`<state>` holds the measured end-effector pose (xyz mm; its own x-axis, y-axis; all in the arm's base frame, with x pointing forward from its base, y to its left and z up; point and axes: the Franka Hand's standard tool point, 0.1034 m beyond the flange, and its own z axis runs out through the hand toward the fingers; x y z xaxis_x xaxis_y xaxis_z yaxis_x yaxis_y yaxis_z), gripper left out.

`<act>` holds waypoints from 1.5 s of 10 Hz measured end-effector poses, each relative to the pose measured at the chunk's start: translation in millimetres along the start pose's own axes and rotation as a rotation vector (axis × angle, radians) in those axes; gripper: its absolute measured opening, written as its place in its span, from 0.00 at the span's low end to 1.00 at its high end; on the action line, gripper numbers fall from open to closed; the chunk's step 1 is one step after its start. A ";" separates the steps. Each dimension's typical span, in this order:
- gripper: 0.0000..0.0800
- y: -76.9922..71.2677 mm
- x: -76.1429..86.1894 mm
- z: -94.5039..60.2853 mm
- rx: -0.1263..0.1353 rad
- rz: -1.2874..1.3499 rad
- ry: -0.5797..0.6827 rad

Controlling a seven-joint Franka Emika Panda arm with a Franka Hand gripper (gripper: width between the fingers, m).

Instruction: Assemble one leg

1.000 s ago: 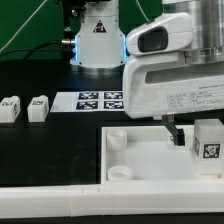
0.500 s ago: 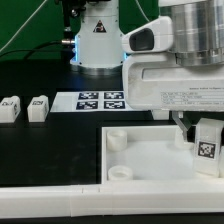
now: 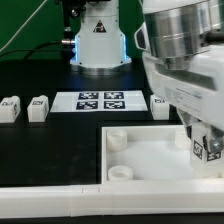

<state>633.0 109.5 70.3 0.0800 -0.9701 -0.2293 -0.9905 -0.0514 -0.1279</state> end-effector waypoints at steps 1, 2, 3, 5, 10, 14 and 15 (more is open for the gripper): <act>0.39 0.3 -0.5 0.5 0.007 0.123 -0.019; 0.39 0.6 -3.4 1.1 0.006 0.222 -0.026; 0.39 2.1 -6.5 2.5 0.002 0.270 -0.026; 0.52 2.2 -6.8 2.7 0.002 0.263 -0.026; 0.81 3.9 -9.9 4.1 -0.006 -0.420 -0.013; 0.81 3.9 -4.6 4.1 -0.030 -0.961 0.014; 0.81 4.2 -3.4 4.3 -0.044 -1.114 0.024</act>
Offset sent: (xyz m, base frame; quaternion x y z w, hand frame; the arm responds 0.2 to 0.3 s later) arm 0.0000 0.0000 0.0000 0.0000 0.0000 0.0899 0.9960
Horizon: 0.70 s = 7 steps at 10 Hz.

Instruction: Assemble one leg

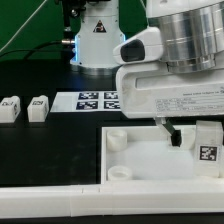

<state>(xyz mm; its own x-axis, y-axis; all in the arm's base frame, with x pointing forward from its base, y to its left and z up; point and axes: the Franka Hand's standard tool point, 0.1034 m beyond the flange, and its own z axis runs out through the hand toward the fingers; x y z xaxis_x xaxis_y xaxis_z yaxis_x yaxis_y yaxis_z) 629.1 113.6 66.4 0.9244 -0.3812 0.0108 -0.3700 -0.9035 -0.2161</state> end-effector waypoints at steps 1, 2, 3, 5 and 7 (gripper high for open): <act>0.81 -0.5 -0.5 0.2 -0.028 -0.208 0.004; 0.81 0.9 0.4 0.0 -0.028 -0.212 0.005; 0.81 1.4 0.7 -0.1 -0.028 -0.192 0.005; 0.49 0.4 0.1 0.1 -0.024 -0.076 0.006; 0.37 -0.3 -0.3 0.2 -0.022 0.111 0.007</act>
Offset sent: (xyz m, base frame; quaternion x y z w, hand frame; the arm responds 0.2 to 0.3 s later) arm 0.0000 0.0000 0.0000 0.0000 0.0000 0.0000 1.0000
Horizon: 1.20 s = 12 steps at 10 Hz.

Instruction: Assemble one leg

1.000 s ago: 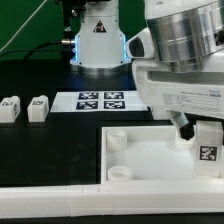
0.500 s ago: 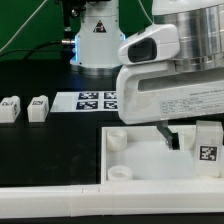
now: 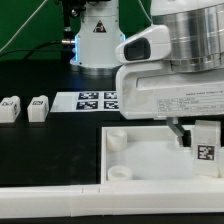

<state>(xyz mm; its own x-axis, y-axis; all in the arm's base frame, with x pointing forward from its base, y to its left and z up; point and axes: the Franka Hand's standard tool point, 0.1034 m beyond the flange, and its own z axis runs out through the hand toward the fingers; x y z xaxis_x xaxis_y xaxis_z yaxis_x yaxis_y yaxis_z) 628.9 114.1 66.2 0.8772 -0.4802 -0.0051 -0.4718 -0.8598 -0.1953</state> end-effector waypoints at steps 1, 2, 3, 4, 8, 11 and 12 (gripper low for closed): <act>0.37 -0.6 -0.5 0.1 0.004 0.106 -0.002; 0.37 -0.8 0.2 -0.3 0.006 0.236 -0.002; 0.37 -0.7 2.2 -1.5 0.007 0.374 0.001; 0.37 -0.5 2.2 -1.1 0.015 0.501 -0.001; 0.37 -9.6 -4.3 3.6 0.068 1.250 -0.045; 0.37 -9.7 -1.8 3.4 0.083 1.558 -0.047; 0.37 -9.1 -1.1 3.3 0.084 1.607 -0.044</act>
Offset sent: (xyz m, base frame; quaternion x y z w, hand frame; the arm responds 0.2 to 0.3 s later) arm 0.0095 -0.0087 0.0061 0.0281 0.0344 0.3169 0.9474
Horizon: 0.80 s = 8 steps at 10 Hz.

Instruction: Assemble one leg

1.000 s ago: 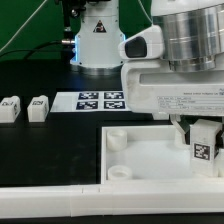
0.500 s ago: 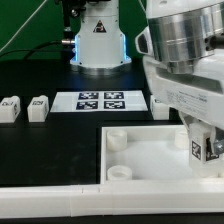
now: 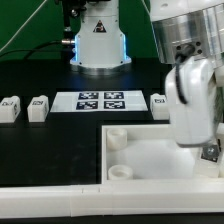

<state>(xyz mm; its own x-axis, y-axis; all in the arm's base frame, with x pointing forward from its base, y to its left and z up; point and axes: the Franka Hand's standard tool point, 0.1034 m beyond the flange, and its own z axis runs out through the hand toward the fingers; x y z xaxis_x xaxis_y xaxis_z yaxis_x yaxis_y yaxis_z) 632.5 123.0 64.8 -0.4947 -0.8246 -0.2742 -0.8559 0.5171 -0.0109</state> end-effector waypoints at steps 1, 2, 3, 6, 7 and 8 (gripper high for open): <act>0.37 0.0 0.1 0.0 0.000 -0.036 0.000; 0.37 1.6 0.5 0.9 -0.003 -0.111 0.001; 0.64 5.8 2.3 3.5 -0.010 -0.185 0.005; 0.80 12.6 1.3 4.6 -0.058 -0.684 0.031; 0.80 12.2 1.8 4.6 -0.058 -0.750 0.030; 0.81 11.6 2.6 4.5 -0.060 -0.869 0.028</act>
Offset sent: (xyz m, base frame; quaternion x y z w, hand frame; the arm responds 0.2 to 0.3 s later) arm -0.0124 0.0056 -0.0035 -0.0439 -0.0010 -0.2250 0.9734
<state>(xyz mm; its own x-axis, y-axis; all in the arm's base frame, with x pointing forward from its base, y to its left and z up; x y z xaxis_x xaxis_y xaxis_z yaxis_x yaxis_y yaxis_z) 622.0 127.8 59.6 0.3344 -0.9272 -0.1688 -0.9380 -0.3103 -0.1543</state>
